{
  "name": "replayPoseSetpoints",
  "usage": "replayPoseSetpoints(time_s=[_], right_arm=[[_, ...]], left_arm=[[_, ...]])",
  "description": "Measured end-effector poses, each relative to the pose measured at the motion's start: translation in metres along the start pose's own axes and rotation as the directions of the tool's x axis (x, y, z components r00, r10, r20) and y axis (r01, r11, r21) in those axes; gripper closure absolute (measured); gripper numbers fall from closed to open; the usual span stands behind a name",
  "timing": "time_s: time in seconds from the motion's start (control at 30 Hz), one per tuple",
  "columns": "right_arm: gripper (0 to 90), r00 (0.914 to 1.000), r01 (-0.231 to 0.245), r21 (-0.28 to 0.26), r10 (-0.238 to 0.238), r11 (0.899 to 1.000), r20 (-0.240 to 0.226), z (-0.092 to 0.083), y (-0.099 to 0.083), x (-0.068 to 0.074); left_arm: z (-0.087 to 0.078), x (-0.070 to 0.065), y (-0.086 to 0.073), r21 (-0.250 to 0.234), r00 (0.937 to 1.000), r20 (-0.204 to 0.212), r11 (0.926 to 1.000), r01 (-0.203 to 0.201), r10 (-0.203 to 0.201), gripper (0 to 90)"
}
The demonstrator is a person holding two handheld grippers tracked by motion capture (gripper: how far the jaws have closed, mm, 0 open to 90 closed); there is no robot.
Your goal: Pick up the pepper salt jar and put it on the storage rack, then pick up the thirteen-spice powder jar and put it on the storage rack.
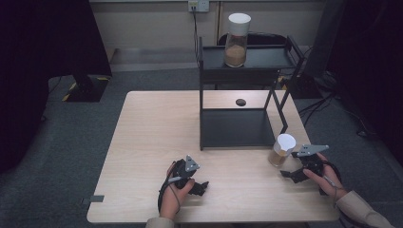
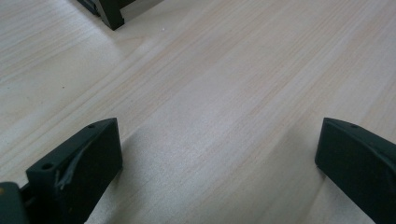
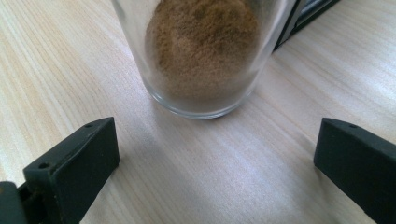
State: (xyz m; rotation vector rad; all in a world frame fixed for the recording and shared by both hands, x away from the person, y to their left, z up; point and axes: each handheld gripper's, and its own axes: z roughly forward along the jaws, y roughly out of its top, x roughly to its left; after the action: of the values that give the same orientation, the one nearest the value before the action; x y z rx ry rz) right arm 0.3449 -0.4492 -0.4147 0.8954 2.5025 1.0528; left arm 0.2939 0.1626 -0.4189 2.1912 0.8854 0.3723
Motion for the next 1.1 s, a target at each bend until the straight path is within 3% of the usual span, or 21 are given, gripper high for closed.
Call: replayPoseSetpoints(time_s=[0.5,0.83,1.1], right_arm=[[1.4,0.9995,-0.03,-0.005,0.03,1.0,0.006,-0.004,0.002,-0.004],[1.2,0.9995,-0.03,-0.073,0.029,0.997,-0.008,-0.012,0.011,-0.008],[9.3,0.9975,-0.054,-0.17,0.045,0.984,-0.055,-0.012,0.013,-0.013]], left_arm=[[0.0,0.0,0.0,-0.002,1.0,-0.001,1.0,0.0,0.0,0.0],[0.0,0.0,0.0,-0.001,1.0,-0.001,1.0,0.001,-0.001,0.0],[0.0,0.0,0.0,-0.002,1.0,0.0,1.0,0.0,0.0,0.0]])
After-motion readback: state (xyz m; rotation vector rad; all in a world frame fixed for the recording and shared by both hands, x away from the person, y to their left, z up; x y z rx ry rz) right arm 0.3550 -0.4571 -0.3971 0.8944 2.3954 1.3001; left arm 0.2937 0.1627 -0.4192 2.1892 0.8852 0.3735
